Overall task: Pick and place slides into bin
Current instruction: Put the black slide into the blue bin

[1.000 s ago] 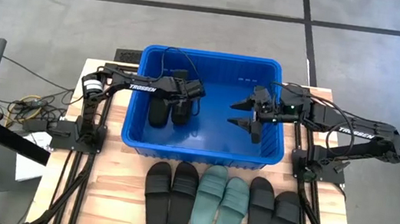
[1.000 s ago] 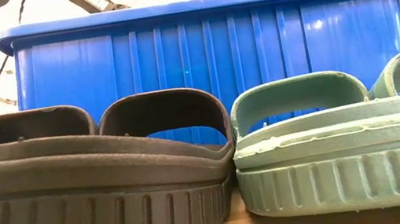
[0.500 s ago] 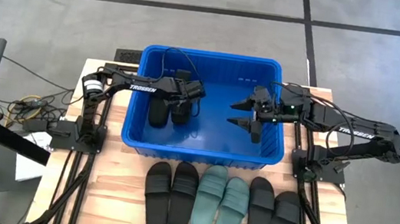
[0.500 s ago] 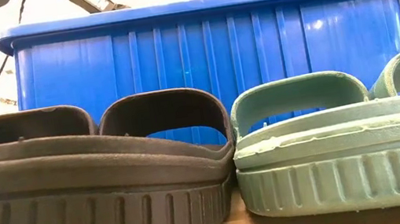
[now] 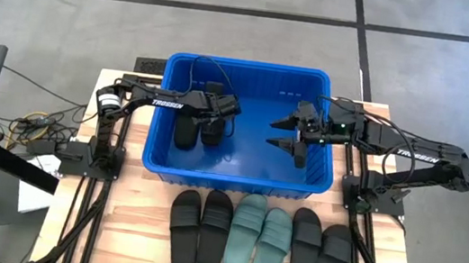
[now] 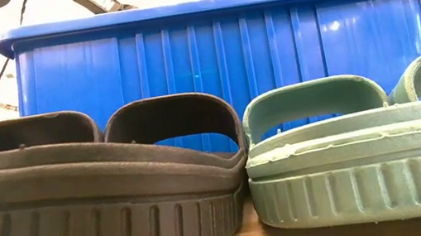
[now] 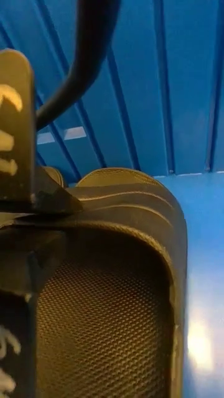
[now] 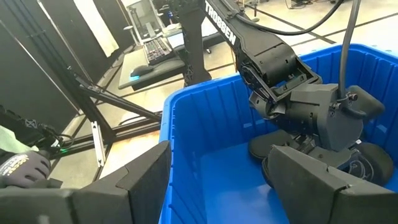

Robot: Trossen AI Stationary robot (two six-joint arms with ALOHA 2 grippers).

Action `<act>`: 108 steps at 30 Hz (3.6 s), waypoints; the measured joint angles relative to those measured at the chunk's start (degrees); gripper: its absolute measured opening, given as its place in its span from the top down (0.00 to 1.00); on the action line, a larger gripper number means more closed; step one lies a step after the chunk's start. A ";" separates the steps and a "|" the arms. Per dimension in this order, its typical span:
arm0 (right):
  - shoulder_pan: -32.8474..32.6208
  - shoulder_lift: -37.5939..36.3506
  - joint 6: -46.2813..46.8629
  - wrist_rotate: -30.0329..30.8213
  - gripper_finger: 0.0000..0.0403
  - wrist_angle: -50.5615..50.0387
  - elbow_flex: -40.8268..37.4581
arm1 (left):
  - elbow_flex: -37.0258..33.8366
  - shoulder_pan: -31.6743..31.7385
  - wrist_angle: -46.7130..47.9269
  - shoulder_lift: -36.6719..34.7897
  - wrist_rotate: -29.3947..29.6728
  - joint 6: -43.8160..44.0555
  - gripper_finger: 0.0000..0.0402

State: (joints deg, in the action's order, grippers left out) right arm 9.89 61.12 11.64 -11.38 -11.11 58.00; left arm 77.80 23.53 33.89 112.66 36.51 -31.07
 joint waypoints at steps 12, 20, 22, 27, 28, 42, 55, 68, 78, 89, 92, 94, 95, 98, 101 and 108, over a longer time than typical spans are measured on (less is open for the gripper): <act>0.00 0.00 0.42 -0.02 0.37 -0.02 0.00 | -0.09 0.22 -0.04 0.11 -0.22 1.44 0.88; -0.11 0.00 0.44 -0.02 0.37 -0.02 0.00 | -0.09 0.22 0.17 0.11 -2.28 0.28 0.78; -0.11 0.00 0.44 -0.02 0.37 -0.02 0.00 | -0.09 0.22 0.18 0.11 -2.76 0.26 0.75; -0.11 0.00 0.42 -0.04 0.37 -0.07 0.00 | -0.09 0.20 0.20 0.11 -2.81 0.24 0.67; -0.11 0.00 0.42 -0.04 0.37 -0.09 0.00 | -0.09 0.20 0.19 0.11 -2.74 0.24 0.66; -0.11 0.00 0.37 -0.04 0.37 -0.44 0.00 | -0.09 0.09 0.14 0.07 0.10 -5.02 0.57; -0.11 0.00 0.37 -0.07 0.37 -0.44 -0.02 | -0.02 0.28 1.27 0.02 0.20 -4.03 0.57; -0.11 0.02 0.39 -0.07 0.37 -0.44 -0.01 | 0.00 0.41 1.40 -0.09 -7.19 0.31 0.57; -0.11 0.02 0.42 -0.07 0.37 -0.44 -0.02 | 0.02 0.96 1.31 -0.29 -8.31 0.30 0.57; -0.11 0.02 0.44 -0.07 0.37 -0.46 -0.02 | 0.04 1.09 1.19 -0.66 -10.40 1.72 0.57; -0.11 0.02 0.44 -0.07 0.37 -0.46 -0.02 | 0.04 1.09 1.44 -0.98 -10.42 1.88 0.57; -0.11 0.02 0.44 -0.07 0.37 -0.46 -0.02 | 0.04 1.05 0.89 -1.16 -10.58 2.45 0.57; -0.11 0.02 0.44 -0.07 0.37 -0.46 -0.02 | 0.03 1.12 0.83 -1.32 -10.72 2.94 0.57; -0.11 0.02 0.44 -0.08 0.37 -0.46 -0.02 | 0.04 1.61 0.48 -1.70 -10.69 3.73 0.57; -0.11 0.02 0.44 -0.08 0.37 -0.46 -0.02 | 0.04 2.20 0.62 -1.88 -9.58 4.52 0.57; -0.11 0.04 0.46 -0.08 0.37 -0.46 -0.02 | 0.04 2.71 0.20 -1.97 -9.07 6.67 0.57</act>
State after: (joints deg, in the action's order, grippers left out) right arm 9.78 61.17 12.10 -11.46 -11.57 57.98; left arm 77.84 26.24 34.09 110.69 27.44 -24.40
